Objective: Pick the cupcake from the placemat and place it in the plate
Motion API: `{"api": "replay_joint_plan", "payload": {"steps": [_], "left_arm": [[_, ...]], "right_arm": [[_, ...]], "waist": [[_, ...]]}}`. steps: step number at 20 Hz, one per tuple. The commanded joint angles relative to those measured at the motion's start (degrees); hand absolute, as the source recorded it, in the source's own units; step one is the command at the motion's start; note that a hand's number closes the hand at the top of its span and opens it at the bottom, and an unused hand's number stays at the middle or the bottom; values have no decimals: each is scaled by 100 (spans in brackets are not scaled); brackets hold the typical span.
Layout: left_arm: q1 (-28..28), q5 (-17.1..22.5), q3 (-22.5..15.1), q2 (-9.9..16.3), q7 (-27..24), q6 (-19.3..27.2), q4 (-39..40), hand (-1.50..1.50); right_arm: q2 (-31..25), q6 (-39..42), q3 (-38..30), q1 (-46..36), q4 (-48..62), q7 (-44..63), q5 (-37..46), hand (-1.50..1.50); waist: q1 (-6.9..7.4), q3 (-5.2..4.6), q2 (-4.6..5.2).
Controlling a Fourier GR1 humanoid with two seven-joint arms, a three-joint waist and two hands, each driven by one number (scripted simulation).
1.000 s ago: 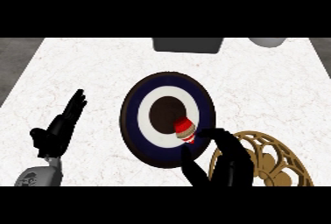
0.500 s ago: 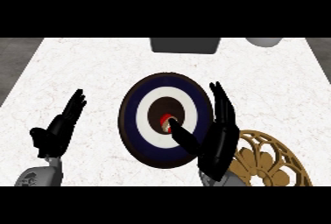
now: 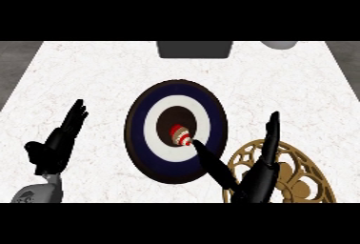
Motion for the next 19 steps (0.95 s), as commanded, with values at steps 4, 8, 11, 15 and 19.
{"api": "replay_joint_plan", "payload": {"steps": [4,8,11,15,19], "left_arm": [[-25,65,123,100,129,-43,12,0],[147,-84,26,-29,-187,41,115,0],[107,-30,20,-91,-88,67,-22,0],[233,-24,-86,-159,89,33,-204,0],[195,46,27,-61,159,-10,-184,0]], "right_arm": [[-1106,-1449,1026,1379,-809,-818,-821,-150],[-1667,-1468,1166,1421,-887,-1315,-1238,-150],[-1842,-1478,1207,1466,-1000,-1565,-1508,-150],[-1805,-1486,1247,1266,-576,-1865,-1847,-150],[-1817,-1492,1173,1683,-669,-2229,-1878,-150]], "waist": [[-89,14,-21],[-88,23,-23],[-92,32,-36],[-33,36,-36],[-123,43,-57]]}}
